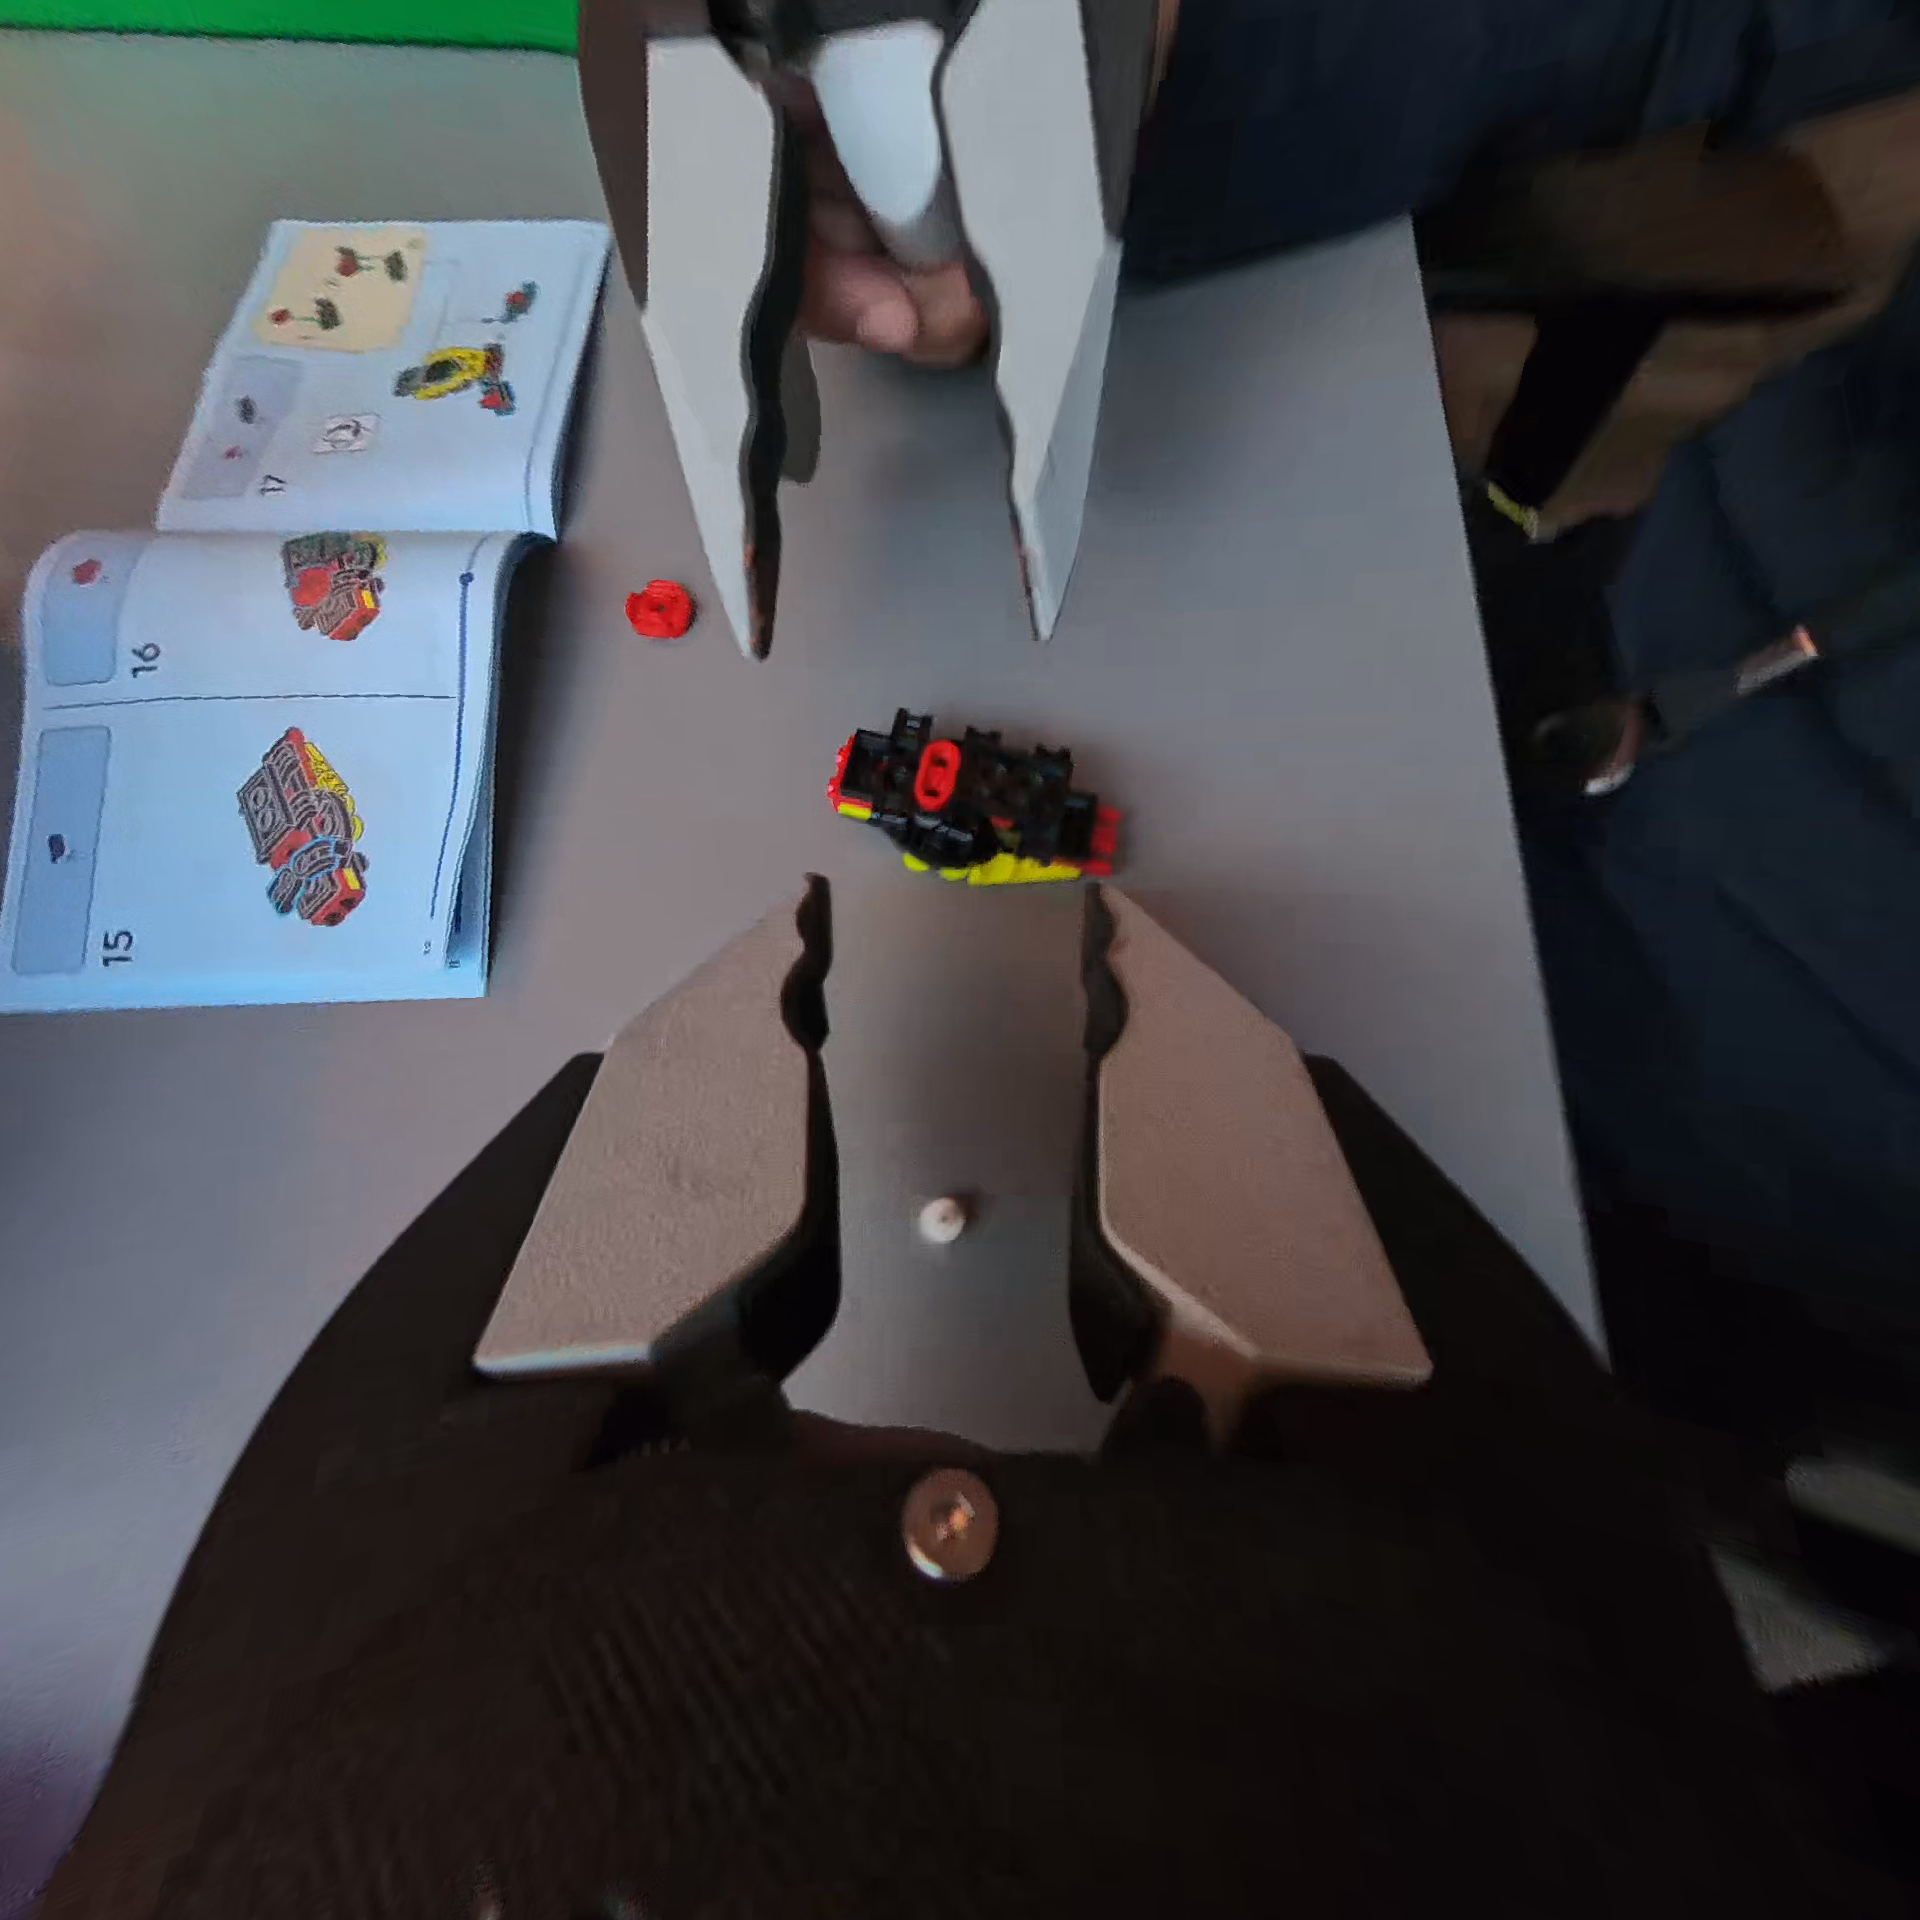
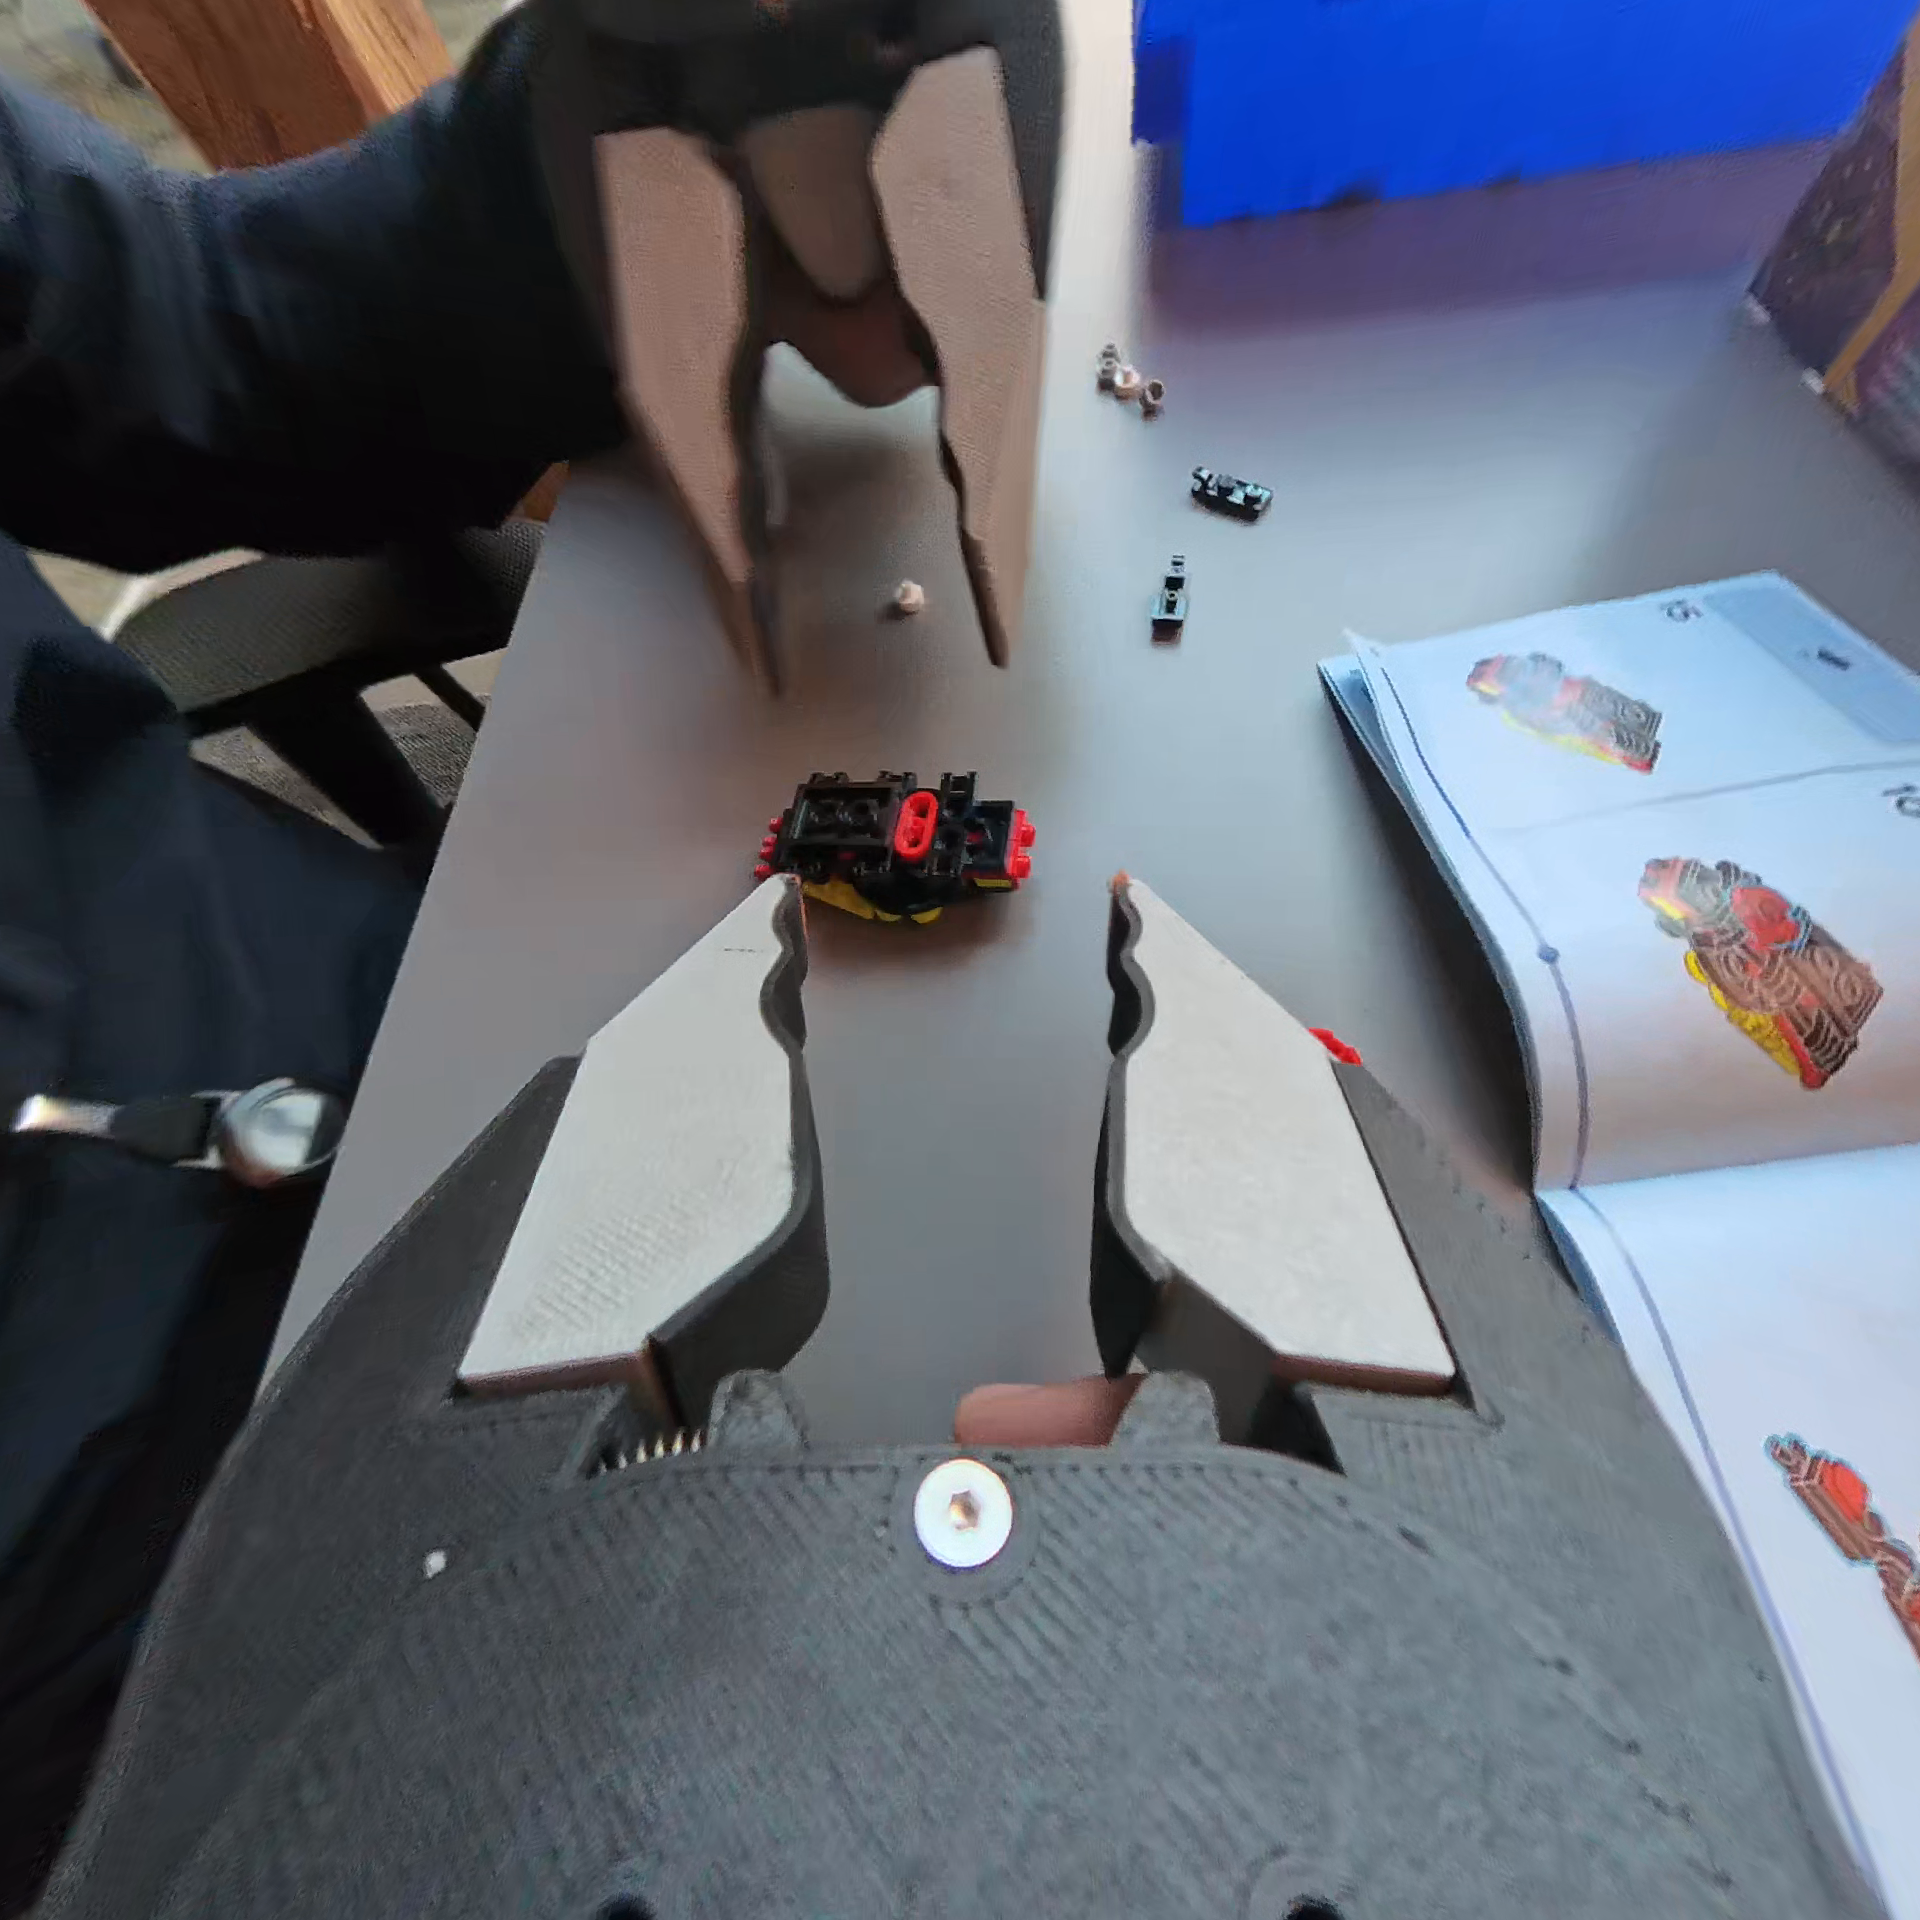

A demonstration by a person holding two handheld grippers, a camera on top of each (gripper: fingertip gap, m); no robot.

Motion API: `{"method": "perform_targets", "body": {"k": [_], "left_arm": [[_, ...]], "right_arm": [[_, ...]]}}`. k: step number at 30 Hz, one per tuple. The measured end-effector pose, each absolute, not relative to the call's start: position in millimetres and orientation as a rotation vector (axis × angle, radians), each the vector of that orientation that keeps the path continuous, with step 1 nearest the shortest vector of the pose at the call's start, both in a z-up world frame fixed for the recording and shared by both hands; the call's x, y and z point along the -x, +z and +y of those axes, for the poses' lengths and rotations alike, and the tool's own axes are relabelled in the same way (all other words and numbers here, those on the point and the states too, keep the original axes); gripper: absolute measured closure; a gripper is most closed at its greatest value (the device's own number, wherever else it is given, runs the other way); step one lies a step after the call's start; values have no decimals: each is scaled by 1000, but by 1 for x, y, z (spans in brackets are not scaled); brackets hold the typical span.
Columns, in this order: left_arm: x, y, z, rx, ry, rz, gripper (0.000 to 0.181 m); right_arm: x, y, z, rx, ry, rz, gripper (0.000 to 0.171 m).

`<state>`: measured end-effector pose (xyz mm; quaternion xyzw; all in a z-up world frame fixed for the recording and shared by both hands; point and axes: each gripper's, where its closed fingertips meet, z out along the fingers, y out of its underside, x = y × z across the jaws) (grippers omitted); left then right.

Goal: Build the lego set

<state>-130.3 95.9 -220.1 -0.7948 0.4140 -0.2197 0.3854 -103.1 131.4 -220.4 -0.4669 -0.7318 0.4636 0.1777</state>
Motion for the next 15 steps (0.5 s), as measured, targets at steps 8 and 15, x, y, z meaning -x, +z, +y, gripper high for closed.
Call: {"method": "perform_targets", "body": {"k": [8,15], "left_arm": [[120,-243,95,2282,-189,571,123],[102,-245,96,2291,-81,339,142]], "right_arm": [[103,-238,117,1467,1358,-2220,115],[101,-224,115,1519,1636,-2191,126]]}}
